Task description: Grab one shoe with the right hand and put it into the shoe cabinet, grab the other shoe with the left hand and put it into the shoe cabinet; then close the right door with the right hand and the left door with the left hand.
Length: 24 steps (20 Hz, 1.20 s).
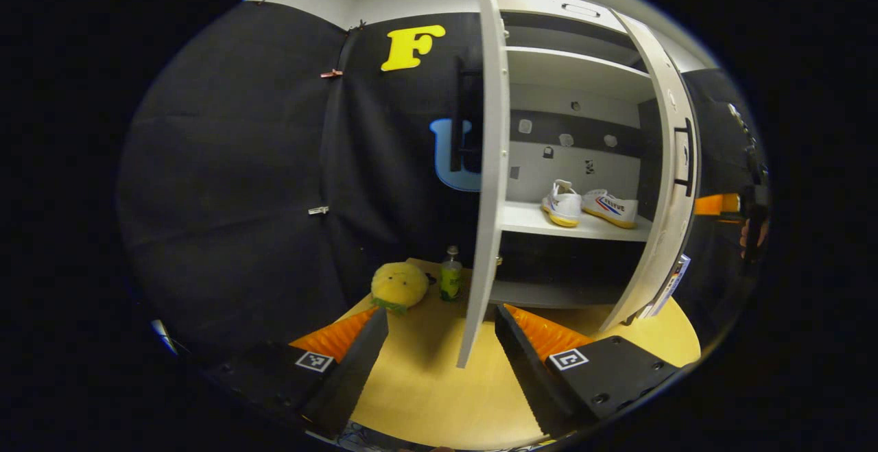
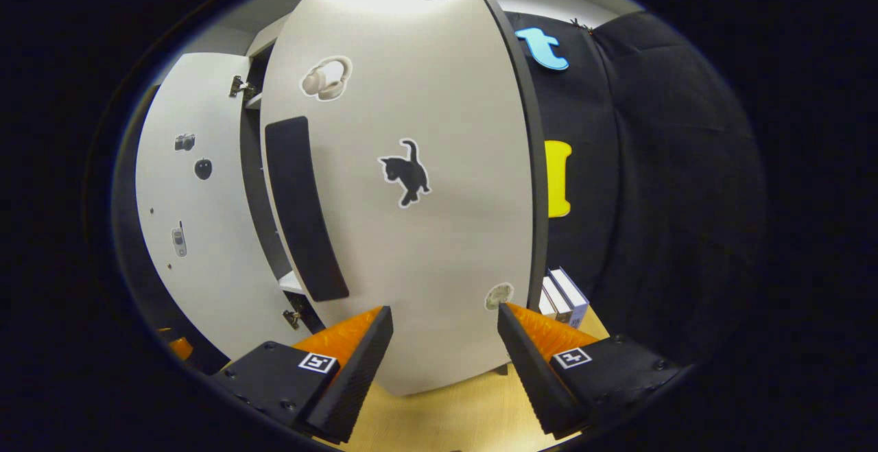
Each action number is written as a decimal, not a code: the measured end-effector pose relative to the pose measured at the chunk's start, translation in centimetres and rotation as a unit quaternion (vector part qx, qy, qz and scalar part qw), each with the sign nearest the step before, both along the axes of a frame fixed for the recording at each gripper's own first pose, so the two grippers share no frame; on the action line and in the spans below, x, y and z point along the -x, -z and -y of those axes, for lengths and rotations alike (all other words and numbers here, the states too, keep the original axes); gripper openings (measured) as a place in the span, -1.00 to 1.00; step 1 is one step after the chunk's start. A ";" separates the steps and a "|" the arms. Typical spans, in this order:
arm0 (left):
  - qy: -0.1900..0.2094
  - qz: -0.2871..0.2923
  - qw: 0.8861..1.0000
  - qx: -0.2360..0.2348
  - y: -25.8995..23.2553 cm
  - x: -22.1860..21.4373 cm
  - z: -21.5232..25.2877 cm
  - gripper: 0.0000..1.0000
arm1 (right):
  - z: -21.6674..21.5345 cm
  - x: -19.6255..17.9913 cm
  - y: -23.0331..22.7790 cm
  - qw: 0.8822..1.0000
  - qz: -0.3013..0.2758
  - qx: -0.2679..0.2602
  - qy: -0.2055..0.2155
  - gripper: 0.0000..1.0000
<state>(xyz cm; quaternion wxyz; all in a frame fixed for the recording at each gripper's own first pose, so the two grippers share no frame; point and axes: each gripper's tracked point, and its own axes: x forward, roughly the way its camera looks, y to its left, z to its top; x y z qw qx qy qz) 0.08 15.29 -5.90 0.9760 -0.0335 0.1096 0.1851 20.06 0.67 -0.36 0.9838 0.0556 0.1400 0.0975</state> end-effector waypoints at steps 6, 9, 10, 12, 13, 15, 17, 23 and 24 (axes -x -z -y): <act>0.014 0.011 1.000 0.006 -2.5 -1.4 -4.0 0.96 | 2.7 3.1 2.1 0.999 -0.024 0.006 0.042 0.97; 0.030 0.032 0.999 0.003 -5.4 -3.3 -6.0 0.96 | 3.2 4.2 1.2 0.998 -0.006 0.010 0.061 0.97; 0.034 0.037 0.999 0.000 -6.4 -3.9 -6.6 0.95 | 3.2 4.6 1.1 0.998 0.000 0.010 0.066 0.97; 0.040 0.048 0.998 -0.003 -8.2 -5.3 -8.0 0.96 | 3.0 5.8 1.3 0.997 0.004 0.009 0.076 0.97; 0.046 0.057 0.997 -0.004 -9.2 -6.1 -8.7 0.95 | 2.8 6.5 1.6 0.997 0.002 0.007 0.080 0.97; 0.063 0.070 0.995 -0.009 -11.1 -7.7 -9.4 0.96 | 2.2 7.7 2.5 0.996 -0.006 0.003 0.087 0.97; 0.086 0.079 0.993 -0.014 -12.5 -9.2 -9.9 0.93 | 1.9 9.1 3.2 0.995 -0.013 -0.002 0.095 0.97; 0.130 0.104 0.986 -0.022 -16.1 -12.1 -10.0 0.92 | 0.6 11.8 4.8 0.994 -0.032 0.001 0.101 0.97; 0.142 0.107 0.984 -0.024 -16.8 -12.6 -9.5 0.92 | 0.4 12.0 5.0 0.994 -0.035 0.001 0.101 0.97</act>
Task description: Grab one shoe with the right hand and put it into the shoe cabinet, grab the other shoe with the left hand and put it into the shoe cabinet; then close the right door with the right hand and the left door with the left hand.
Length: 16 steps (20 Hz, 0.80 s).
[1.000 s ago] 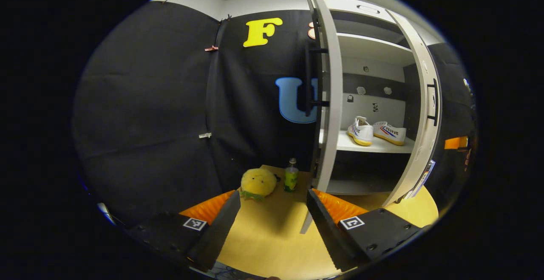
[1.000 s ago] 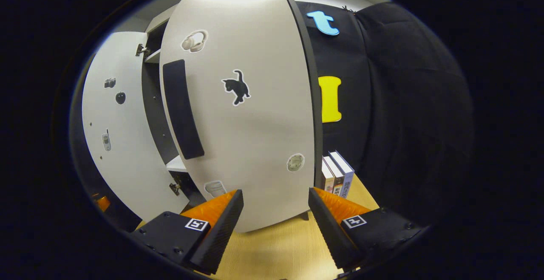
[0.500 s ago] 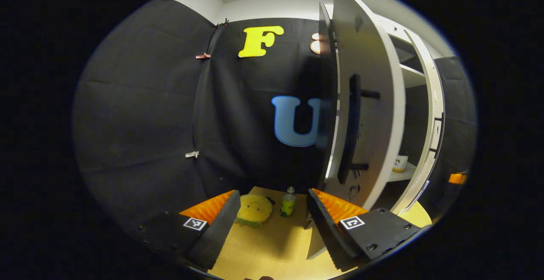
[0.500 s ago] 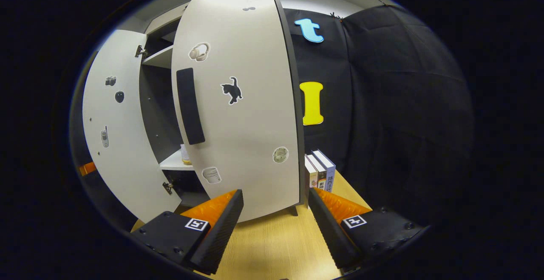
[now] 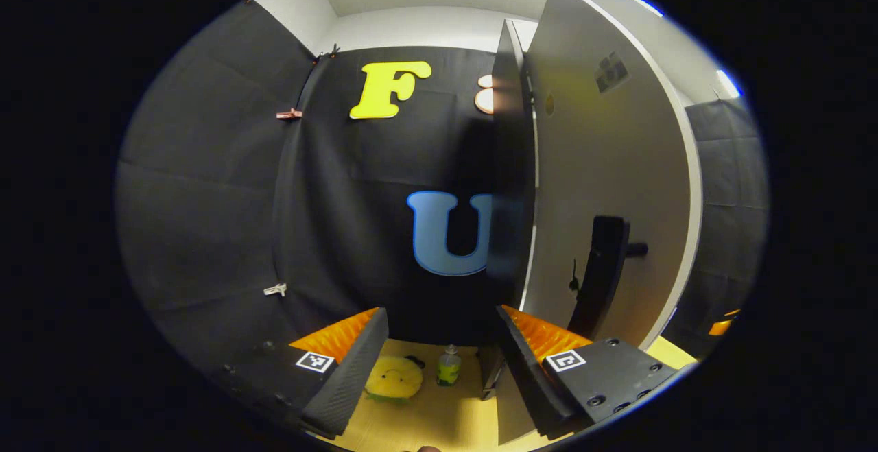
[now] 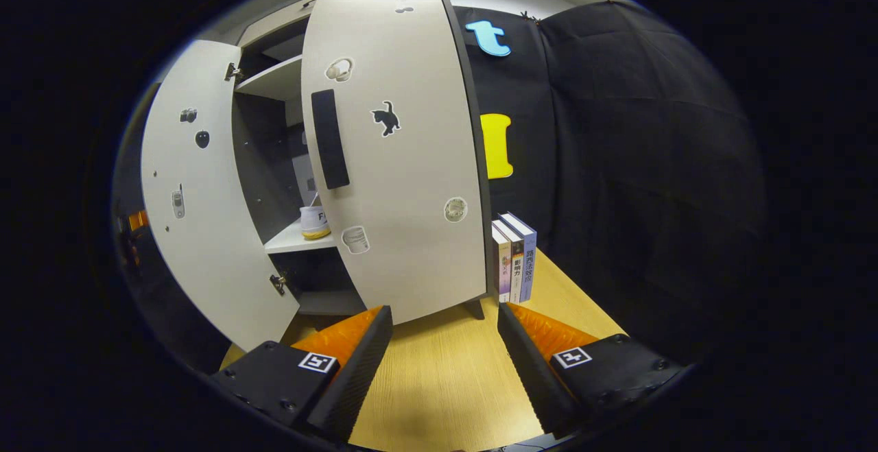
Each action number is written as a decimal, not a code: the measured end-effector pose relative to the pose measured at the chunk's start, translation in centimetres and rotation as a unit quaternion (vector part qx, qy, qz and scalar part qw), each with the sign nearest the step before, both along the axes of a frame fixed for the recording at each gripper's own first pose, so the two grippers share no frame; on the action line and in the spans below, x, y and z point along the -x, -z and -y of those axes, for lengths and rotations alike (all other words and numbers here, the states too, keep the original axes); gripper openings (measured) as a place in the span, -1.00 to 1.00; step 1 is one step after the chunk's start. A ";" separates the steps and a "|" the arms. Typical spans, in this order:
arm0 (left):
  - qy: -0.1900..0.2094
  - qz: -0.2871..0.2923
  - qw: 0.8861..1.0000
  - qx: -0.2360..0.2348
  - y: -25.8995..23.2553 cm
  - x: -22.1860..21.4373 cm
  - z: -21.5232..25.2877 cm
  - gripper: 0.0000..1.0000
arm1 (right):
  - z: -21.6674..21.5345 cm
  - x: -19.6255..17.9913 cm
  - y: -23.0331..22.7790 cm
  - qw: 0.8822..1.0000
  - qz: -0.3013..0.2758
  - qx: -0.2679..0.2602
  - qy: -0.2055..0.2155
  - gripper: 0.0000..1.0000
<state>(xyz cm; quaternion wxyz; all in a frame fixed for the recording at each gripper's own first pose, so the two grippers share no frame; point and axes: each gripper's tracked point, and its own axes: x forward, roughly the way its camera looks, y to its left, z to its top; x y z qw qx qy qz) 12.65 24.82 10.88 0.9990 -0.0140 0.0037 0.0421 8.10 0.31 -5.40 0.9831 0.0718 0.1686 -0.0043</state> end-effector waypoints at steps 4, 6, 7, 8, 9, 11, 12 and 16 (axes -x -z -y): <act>0.015 0.004 1.000 -0.024 -1.1 -0.4 1.0 0.93 | -1.1 -0.1 0.5 1.000 -0.007 -0.004 -0.011 0.97; 0.011 0.002 0.999 -0.031 -1.1 -0.4 0.8 0.90 | -1.6 -0.4 0.5 1.000 -0.005 -0.003 -0.020 0.97; 0.010 0.001 1.000 -0.024 -0.9 -0.4 0.9 0.89 | -1.9 -0.5 0.6 1.000 -0.004 -0.001 -0.025 0.97; 0.011 0.000 1.000 -0.016 -0.8 -0.4 1.1 0.89 | -1.9 -0.6 0.7 1.000 -0.004 0.001 -0.029 0.97; 0.011 0.000 1.000 -0.009 -0.7 -0.4 1.3 0.86 | -1.9 -0.7 0.8 0.999 -0.006 0.002 -0.033 0.97; 0.009 -0.004 1.000 -0.005 -0.8 -0.4 1.7 0.87 | -1.9 -0.8 1.2 0.999 -0.010 0.000 -0.038 0.97; 0.007 -0.005 1.000 -0.010 -0.9 -0.3 1.9 0.87 | -1.8 -0.9 1.3 0.999 -0.011 -0.002 -0.040 0.97; 0.011 -0.011 1.000 -0.024 -0.9 -0.5 3.5 0.85 | -1.4 -1.4 1.4 0.999 -0.010 -0.011 -0.045 0.97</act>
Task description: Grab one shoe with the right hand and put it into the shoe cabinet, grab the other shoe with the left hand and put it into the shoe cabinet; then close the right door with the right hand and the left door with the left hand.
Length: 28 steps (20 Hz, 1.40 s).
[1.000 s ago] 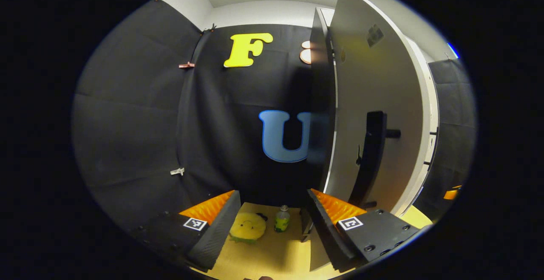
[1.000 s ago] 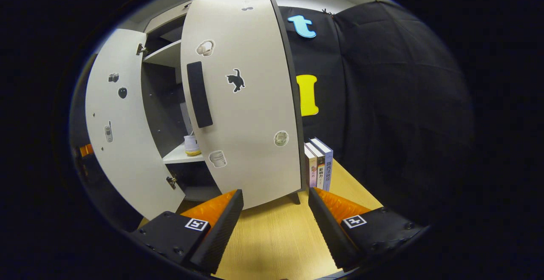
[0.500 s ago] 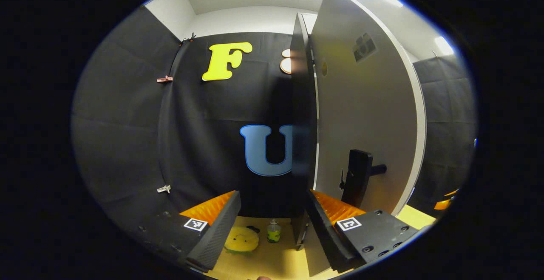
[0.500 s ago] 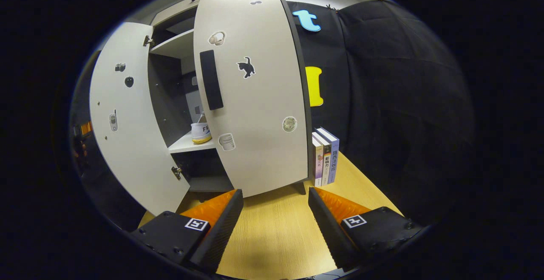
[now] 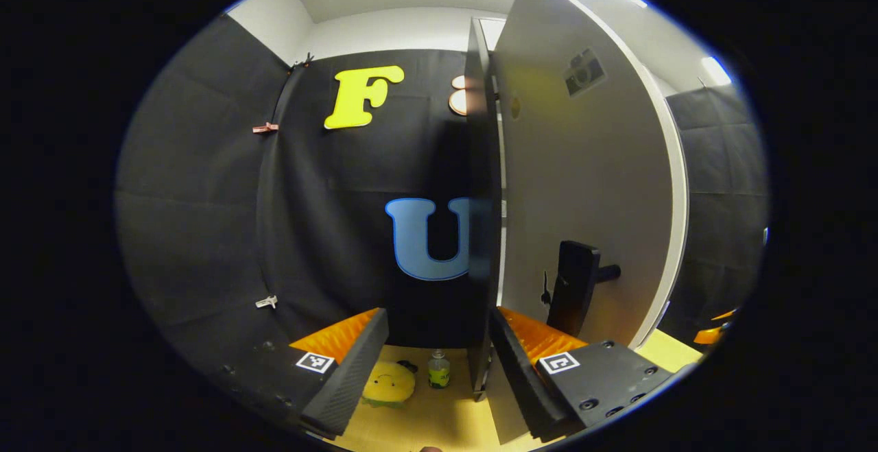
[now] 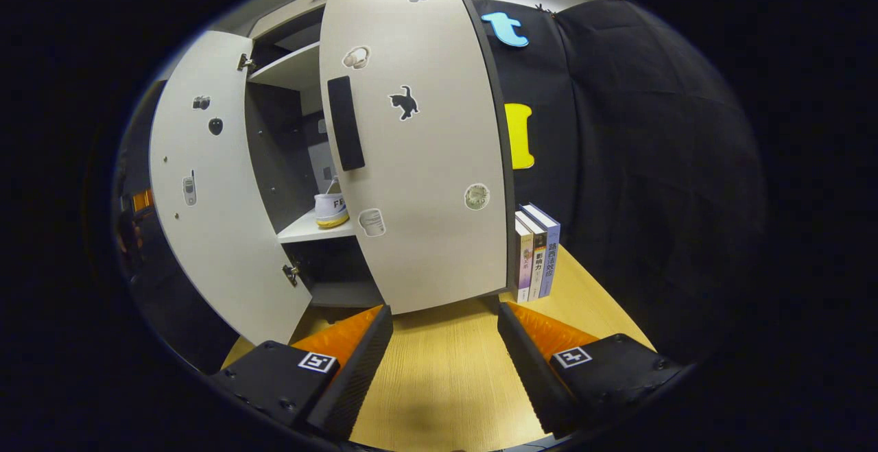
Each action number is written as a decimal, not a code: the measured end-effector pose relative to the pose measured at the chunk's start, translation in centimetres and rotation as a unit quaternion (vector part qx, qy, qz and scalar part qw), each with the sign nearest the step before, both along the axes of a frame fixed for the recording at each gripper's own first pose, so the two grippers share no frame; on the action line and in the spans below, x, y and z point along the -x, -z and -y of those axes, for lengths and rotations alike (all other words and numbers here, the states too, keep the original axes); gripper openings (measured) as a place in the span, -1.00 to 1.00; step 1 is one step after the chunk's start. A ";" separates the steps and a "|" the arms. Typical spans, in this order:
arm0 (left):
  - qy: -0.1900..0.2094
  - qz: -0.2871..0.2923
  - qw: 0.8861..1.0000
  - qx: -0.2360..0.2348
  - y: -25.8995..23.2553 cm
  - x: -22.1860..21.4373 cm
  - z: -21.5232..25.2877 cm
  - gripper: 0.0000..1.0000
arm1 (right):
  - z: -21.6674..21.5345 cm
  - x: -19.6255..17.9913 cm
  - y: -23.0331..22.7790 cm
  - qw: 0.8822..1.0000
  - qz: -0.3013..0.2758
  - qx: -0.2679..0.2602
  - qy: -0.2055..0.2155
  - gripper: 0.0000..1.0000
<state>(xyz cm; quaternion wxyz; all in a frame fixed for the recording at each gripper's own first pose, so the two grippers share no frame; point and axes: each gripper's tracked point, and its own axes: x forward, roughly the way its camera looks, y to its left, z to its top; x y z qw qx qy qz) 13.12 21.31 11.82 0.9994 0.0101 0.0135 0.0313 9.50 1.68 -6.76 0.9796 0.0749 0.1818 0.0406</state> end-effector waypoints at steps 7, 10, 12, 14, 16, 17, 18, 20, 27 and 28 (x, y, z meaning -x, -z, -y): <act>-0.020 -0.001 1.000 0.004 0.0 0.4 3.6 0.86 | 2.0 -1.2 0.2 1.000 -0.001 -0.004 -0.005 0.97; -0.027 0.001 1.000 0.006 -0.1 0.3 5.6 0.86 | 3.3 -1.5 0.4 1.000 -0.004 -0.007 -0.002 0.97; -0.010 0.001 1.000 0.012 -0.1 0.0 7.7 0.85 | 4.2 -1.9 0.6 1.000 -0.006 -0.007 -0.001 0.97; -0.005 0.003 1.000 0.006 -0.3 -0.5 9.5 0.80 | 5.0 -2.2 0.6 1.000 -0.006 -0.010 -0.001 0.97; 0.000 0.007 1.000 0.016 0.0 -1.1 11.5 0.80 | 5.7 -2.5 0.6 1.000 -0.005 -0.011 -0.001 0.97; 0.006 0.008 0.999 0.031 0.3 -1.6 12.7 0.85 | 6.1 -2.7 0.5 1.000 -0.003 -0.010 0.001 0.97; 0.016 0.006 0.999 0.048 0.6 -1.9 13.9 0.82 | 6.6 -2.9 0.6 1.000 -0.003 -0.009 0.001 0.97; 0.027 0.001 0.997 0.077 1.6 -2.5 15.9 0.88 | 7.3 -3.3 0.6 1.000 -0.004 -0.010 0.003 0.97; -0.003 -0.035 0.998 0.054 6.3 -1.0 15.9 0.89 | 8.4 -4.3 0.3 1.000 0.002 -0.010 0.007 0.97; -0.012 -0.040 0.998 0.044 6.9 -0.3 15.6 0.89 | 8.1 -4.5 0.2 1.000 0.004 -0.011 0.005 0.97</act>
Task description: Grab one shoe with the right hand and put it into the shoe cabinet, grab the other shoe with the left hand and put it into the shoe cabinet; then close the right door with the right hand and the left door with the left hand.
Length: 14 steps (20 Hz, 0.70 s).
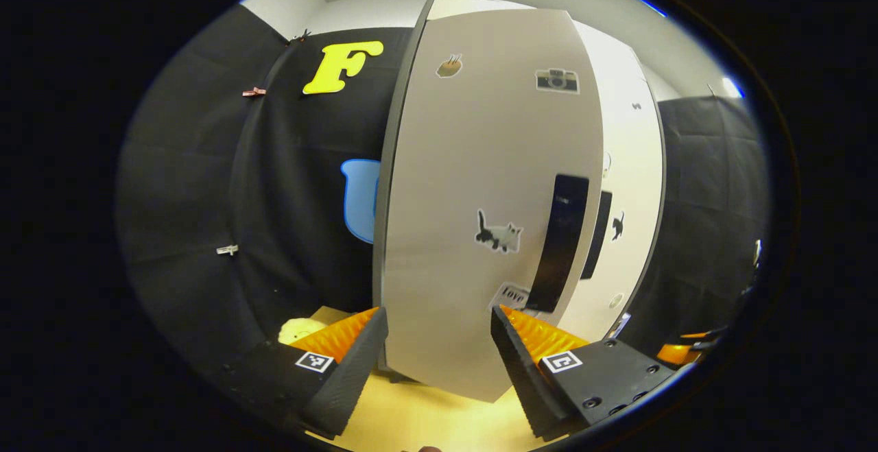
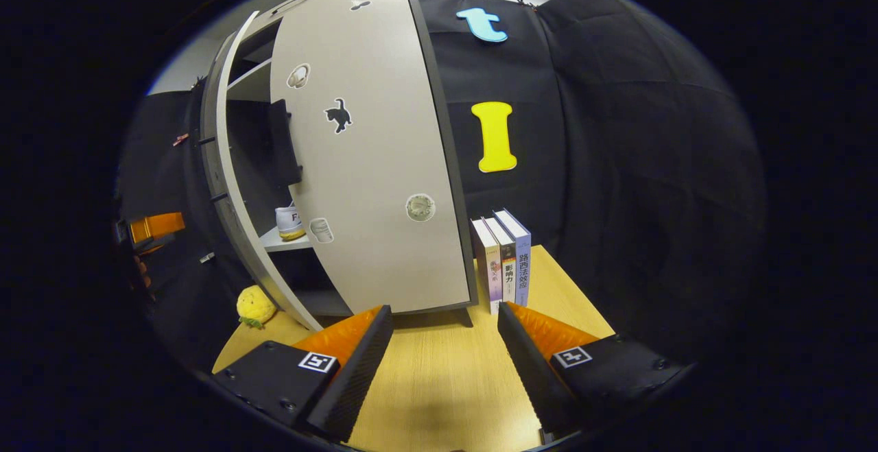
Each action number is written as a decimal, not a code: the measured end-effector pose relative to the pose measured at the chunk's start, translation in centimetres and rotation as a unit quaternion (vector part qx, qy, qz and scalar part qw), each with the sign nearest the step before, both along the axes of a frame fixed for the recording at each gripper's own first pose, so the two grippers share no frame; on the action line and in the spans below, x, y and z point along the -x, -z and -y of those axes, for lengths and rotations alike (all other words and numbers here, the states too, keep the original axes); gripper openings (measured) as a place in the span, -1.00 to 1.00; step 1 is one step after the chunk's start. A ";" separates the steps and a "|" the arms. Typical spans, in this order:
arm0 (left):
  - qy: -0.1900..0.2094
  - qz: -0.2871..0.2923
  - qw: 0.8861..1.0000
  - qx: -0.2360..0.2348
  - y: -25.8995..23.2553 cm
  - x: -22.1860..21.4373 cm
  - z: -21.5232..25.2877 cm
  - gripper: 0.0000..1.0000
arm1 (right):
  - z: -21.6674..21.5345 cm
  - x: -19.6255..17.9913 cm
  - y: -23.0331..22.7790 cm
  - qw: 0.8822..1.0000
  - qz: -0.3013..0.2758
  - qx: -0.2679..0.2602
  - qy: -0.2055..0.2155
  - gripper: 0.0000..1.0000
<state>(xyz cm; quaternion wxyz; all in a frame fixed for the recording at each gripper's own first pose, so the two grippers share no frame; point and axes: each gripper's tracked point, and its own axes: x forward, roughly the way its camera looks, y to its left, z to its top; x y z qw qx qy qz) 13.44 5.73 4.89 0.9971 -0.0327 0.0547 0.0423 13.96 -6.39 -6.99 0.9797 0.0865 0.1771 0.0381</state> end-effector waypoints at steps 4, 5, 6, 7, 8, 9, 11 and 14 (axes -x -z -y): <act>-0.017 0.005 1.000 -0.016 1.1 2.4 -0.4 0.90 | -1.7 -0.7 -1.3 1.000 0.024 -0.002 -0.010 0.97; -0.020 0.011 1.000 -0.013 1.1 3.0 -0.3 0.89 | -2.2 -0.9 -1.8 0.999 0.033 -0.001 -0.014 0.97; -0.023 0.019 1.000 -0.009 0.9 3.5 -0.3 0.89 | -2.6 -1.0 -2.2 0.999 0.042 0.001 -0.018 0.97; -0.027 0.026 0.999 -0.006 0.9 4.1 -0.2 0.89 | -3.0 -1.1 -2.7 0.998 0.052 0.004 -0.022 0.97; -0.031 0.031 0.999 -0.003 0.9 4.5 -0.2 0.89 | -3.4 -1.1 -3.2 0.998 0.062 0.007 -0.026 0.97; -0.034 0.036 0.999 -0.002 0.9 4.9 0.0 0.87 | -3.8 -1.1 -3.6 0.997 0.071 0.010 -0.030 0.97; -0.032 0.047 0.998 -0.012 1.1 5.5 0.4 0.89 | -4.3 -1.0 -4.4 0.995 0.088 0.016 -0.036 0.97; -0.036 0.034 0.998 -0.037 3.1 6.4 0.4 0.89 | -5.0 -0.3 -4.1 0.995 0.092 0.026 -0.043 0.97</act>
